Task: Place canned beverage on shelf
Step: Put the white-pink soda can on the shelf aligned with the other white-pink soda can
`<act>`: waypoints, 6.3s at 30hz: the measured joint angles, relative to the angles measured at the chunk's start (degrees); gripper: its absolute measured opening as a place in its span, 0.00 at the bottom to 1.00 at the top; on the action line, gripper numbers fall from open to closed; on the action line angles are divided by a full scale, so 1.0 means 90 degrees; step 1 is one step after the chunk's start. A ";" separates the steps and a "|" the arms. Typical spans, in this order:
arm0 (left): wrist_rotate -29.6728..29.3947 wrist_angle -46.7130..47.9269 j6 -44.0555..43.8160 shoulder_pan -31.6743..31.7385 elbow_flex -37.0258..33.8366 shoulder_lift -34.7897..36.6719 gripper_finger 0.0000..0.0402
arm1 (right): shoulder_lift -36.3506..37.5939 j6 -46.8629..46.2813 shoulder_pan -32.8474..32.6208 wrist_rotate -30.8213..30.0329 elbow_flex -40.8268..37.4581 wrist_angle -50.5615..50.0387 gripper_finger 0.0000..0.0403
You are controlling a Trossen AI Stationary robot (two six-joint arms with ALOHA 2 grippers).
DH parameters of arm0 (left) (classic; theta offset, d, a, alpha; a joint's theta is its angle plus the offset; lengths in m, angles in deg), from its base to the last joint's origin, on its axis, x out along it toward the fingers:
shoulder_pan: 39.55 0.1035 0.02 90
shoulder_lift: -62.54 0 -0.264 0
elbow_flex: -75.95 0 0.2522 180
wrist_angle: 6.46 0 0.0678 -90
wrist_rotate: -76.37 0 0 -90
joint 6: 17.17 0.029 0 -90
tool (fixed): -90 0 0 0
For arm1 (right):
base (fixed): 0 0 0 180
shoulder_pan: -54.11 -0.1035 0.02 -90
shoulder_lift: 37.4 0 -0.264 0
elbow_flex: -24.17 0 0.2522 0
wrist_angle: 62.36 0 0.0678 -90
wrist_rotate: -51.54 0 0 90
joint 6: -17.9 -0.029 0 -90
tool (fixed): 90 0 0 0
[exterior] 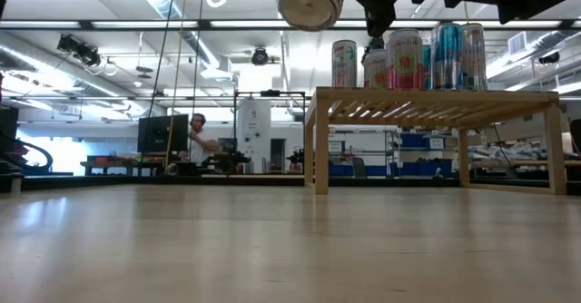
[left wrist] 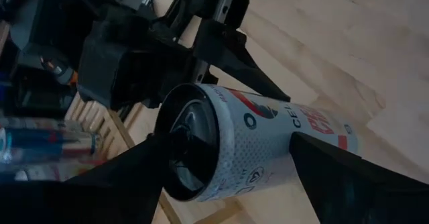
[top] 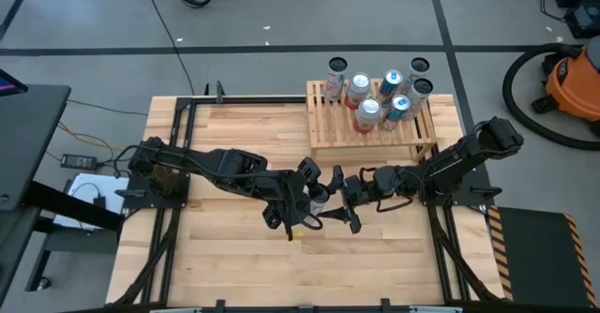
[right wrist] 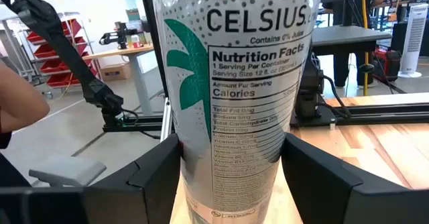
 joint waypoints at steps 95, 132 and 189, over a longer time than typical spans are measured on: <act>0.0581 0.0150 -0.2073 0.0112 -0.0039 -0.0136 0.79 | 0.0019 0.0355 -0.0041 -0.0155 0.0444 -0.0106 0.61; 0.0734 0.0246 -0.2275 0.0114 -0.0032 -0.0510 0.67 | 0.0012 0.0450 -0.0221 -0.0434 0.0675 -0.0987 0.61; -0.0720 0.2371 -0.6073 -0.0904 -0.0041 0.0340 0.60 | 0.0032 0.1315 -0.1005 -0.0931 0.0731 -0.1256 0.89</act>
